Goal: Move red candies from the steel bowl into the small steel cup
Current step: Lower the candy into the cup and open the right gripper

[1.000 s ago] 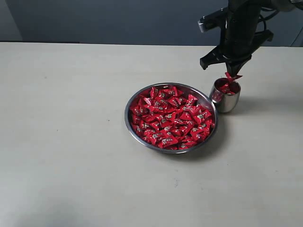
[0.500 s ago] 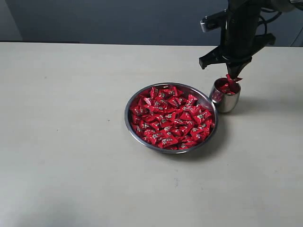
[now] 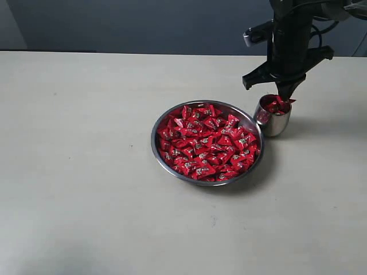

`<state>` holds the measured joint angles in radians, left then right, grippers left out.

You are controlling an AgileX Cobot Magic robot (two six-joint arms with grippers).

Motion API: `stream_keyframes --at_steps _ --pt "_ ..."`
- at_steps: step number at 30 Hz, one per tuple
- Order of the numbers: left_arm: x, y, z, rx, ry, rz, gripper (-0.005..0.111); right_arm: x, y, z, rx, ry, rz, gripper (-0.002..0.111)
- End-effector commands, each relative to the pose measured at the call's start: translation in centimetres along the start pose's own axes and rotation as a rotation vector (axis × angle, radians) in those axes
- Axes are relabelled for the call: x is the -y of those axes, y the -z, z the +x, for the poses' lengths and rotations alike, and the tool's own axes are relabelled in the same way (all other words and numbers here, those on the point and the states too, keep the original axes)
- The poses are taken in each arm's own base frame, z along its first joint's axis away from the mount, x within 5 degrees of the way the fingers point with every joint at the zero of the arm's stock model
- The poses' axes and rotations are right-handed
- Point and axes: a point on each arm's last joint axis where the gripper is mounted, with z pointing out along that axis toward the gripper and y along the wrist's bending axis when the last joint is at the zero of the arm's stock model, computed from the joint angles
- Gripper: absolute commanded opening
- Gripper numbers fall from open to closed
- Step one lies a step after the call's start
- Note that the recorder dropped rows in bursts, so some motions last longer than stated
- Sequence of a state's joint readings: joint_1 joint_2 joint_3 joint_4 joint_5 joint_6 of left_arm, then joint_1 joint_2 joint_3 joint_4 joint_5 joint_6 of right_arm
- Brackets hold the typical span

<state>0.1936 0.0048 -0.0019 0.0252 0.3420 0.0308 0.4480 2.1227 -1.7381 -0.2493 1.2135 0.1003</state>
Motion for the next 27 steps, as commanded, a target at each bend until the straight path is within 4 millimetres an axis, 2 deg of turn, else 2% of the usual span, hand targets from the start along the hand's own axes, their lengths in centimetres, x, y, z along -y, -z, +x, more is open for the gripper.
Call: stream_keyframes --at_steps 1,7,13,15,24,27 --pt "0.03 0.01 -0.03 0.011 -0.002 0.005 0.0 0.36 0.04 -0.01 0.002 -0.006 0.012 -0.001" --pt "0.03 0.01 -0.03 0.011 -0.002 0.005 0.0 0.26 0.04 -0.27 0.03 -0.009 0.001 0.001" --pt "0.03 0.01 -0.03 0.011 -0.002 0.005 0.0 0.25 0.05 -0.32 0.036 -0.009 0.0 0.027" --pt "0.03 0.01 -0.03 0.011 -0.002 0.005 0.0 0.25 0.05 -0.36 0.041 -0.009 0.0 0.031" --pt "0.03 0.01 -0.03 0.011 -0.002 0.005 0.0 0.28 0.05 -0.37 0.041 -0.007 0.004 0.031" --pt "0.03 0.01 -0.03 0.011 -0.002 0.005 0.0 0.39 0.69 -0.31 0.058 -0.013 -0.001 0.031"
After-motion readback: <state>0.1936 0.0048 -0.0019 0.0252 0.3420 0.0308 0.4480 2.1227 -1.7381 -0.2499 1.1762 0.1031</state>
